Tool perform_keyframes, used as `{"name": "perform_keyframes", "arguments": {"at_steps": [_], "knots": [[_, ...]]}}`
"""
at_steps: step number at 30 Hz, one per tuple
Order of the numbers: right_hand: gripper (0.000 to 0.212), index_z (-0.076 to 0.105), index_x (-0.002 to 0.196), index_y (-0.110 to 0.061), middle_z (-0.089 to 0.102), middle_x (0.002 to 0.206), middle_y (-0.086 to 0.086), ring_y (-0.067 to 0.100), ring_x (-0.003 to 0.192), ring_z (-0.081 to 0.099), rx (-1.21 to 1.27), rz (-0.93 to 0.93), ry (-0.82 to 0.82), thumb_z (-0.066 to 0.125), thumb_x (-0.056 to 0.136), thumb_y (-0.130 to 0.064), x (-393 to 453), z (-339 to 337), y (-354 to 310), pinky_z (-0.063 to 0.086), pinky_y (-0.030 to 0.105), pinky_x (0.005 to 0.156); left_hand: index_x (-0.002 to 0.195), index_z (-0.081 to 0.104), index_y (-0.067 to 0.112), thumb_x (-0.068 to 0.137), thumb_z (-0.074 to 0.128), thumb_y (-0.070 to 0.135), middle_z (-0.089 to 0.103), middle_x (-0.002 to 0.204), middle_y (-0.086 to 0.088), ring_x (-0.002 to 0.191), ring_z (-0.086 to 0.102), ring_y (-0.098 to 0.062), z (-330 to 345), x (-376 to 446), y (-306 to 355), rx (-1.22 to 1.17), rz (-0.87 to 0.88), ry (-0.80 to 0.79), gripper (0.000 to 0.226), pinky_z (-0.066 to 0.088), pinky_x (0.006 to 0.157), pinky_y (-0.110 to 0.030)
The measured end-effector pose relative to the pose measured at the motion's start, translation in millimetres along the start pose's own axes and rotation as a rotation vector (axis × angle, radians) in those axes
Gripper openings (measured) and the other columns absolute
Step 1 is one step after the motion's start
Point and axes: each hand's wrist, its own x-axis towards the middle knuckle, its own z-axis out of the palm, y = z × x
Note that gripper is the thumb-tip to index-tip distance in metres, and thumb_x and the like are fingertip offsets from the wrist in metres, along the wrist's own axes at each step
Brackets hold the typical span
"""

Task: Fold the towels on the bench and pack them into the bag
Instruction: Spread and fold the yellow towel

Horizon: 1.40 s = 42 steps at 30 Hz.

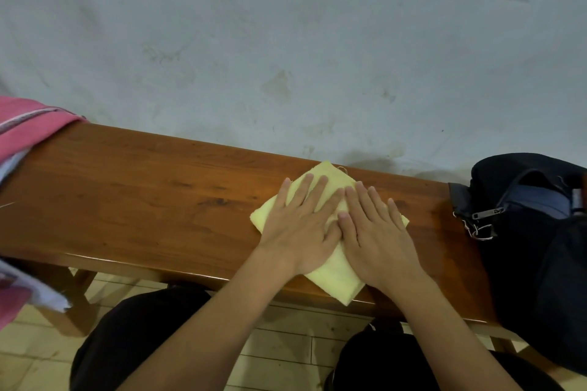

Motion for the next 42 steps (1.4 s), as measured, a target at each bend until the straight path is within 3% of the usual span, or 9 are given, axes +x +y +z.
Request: {"name": "perform_keyframes", "arguments": {"at_steps": [4,10,18,22,25,27,31,34,42], "knots": [[0.088,0.003,0.159,-0.023,-0.001,0.167,0.000,0.015,0.153,-0.003,0.001,0.015,0.021,-0.021,0.082,-0.059,-2,-4,-2,-0.002,0.037,0.123,0.156,-0.003,0.037,0.097,0.012,0.058,-0.013,0.165,0.000,0.150,-0.016,-0.017,-3,2,-2,-0.012,-0.025,-0.008,0.064,-0.006,0.120,-0.052],[0.079,0.032,0.150,-0.026,0.023,0.163,-0.001,0.016,0.151,0.017,0.009,-0.021,0.072,-0.009,0.091,-0.059,-7,-4,-2,0.010,0.039,0.125,0.137,0.046,0.023,0.087,0.015,0.045,0.051,0.137,0.004,0.123,0.043,-0.017,-15,2,-2,0.041,-0.024,0.225,0.063,0.025,0.101,-0.047],[0.082,0.001,0.159,-0.024,0.002,0.167,0.006,0.023,0.154,0.005,-0.018,0.014,0.004,-0.013,0.085,-0.056,-12,-5,1,0.004,0.039,0.123,0.158,0.000,0.021,0.099,0.020,0.041,-0.007,0.165,0.009,0.151,-0.010,-0.013,-10,24,1,-0.066,-0.081,-0.007,0.065,-0.002,0.121,-0.054],[0.083,0.011,0.157,-0.026,0.018,0.164,0.006,0.024,0.149,0.020,-0.038,0.066,0.003,-0.009,0.084,-0.060,-14,-13,-5,0.016,0.039,0.121,0.158,0.005,0.024,0.098,0.024,0.040,-0.003,0.165,0.011,0.151,-0.009,-0.014,-7,30,3,-0.075,-0.086,0.017,0.065,-0.004,0.120,-0.055],[0.048,0.041,0.131,-0.025,0.048,0.136,-0.001,0.018,0.127,0.041,0.067,0.177,0.066,0.029,0.098,-0.057,-10,-21,-5,0.031,0.036,0.108,0.151,0.029,0.018,0.092,0.033,0.038,0.025,0.161,0.002,0.151,0.010,-0.018,-8,28,5,-0.083,-0.093,0.172,0.063,0.004,0.121,-0.052],[0.033,0.042,0.114,-0.026,0.049,0.115,-0.008,0.016,0.115,0.045,0.221,0.256,0.094,0.049,0.095,-0.052,-6,-28,-4,0.032,0.035,0.101,0.138,0.048,0.012,0.085,0.031,0.037,0.048,0.146,-0.004,0.142,0.033,-0.021,-12,24,8,-0.066,-0.101,0.309,0.061,0.020,0.119,-0.050],[0.054,0.044,0.125,-0.024,0.048,0.104,-0.011,0.018,0.107,0.054,0.413,0.375,-0.032,0.066,0.085,-0.053,0,-39,6,0.044,0.042,0.099,0.112,0.062,0.011,0.081,0.039,0.029,0.061,0.113,-0.005,0.107,0.054,-0.022,-17,15,4,-0.052,-0.117,0.517,0.043,0.042,0.095,-0.041],[0.040,0.059,0.100,-0.020,0.060,0.093,-0.008,0.010,0.082,0.057,0.510,0.439,-0.099,0.072,0.081,-0.052,0,-44,17,0.050,0.031,0.065,0.104,0.060,0.012,0.082,0.047,0.029,0.059,0.101,-0.003,0.091,0.053,-0.020,-23,6,-4,-0.057,-0.180,0.571,0.030,0.044,0.080,-0.038],[0.019,0.057,0.089,-0.016,0.061,0.086,-0.003,0.014,0.080,0.057,0.771,0.376,0.179,0.067,0.088,-0.032,-2,-45,15,0.043,0.029,0.059,0.118,0.036,0.021,0.099,0.026,0.060,0.056,0.072,0.005,0.060,0.058,-0.013,-31,-23,-25,-0.175,-0.440,0.270,0.044,0.055,0.060,-0.035]]}}
